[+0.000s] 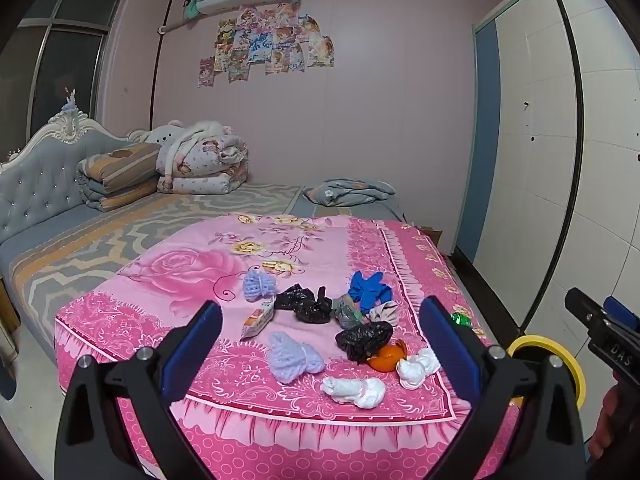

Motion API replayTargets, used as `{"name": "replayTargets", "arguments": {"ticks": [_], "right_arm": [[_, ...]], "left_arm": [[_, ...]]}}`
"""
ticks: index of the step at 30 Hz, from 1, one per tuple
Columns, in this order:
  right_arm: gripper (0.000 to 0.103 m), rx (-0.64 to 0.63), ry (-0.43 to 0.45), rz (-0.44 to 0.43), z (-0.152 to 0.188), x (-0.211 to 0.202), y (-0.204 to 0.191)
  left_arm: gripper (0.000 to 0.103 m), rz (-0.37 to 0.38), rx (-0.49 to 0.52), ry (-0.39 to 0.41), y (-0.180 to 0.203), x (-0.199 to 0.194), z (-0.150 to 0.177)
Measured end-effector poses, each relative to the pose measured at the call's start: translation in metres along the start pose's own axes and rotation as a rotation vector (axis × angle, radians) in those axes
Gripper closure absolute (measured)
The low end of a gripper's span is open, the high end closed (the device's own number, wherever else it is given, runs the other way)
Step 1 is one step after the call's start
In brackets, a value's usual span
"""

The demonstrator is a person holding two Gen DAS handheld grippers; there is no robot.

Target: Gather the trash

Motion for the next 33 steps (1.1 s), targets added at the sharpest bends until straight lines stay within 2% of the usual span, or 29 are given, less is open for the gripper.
{"name": "replayTargets", "arguments": {"ticks": [33], "right_arm": [[0.008, 0.009, -0.007, -0.002, 0.0043, 0.0016, 0.0]], "left_arm": [[0.008, 0.008, -0.011, 0.012, 0.0026, 0.0022, -0.0017]]}}
Point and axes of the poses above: each gripper's, at about its wrist camera, not at the fingertips, and x roughly the way its jaws point, y to its right, z to its underside, the point moved 9 cm from there along x, roughly the way its jaws point, and after that the axes turned 1 degree about x, right-handed, at the moved point
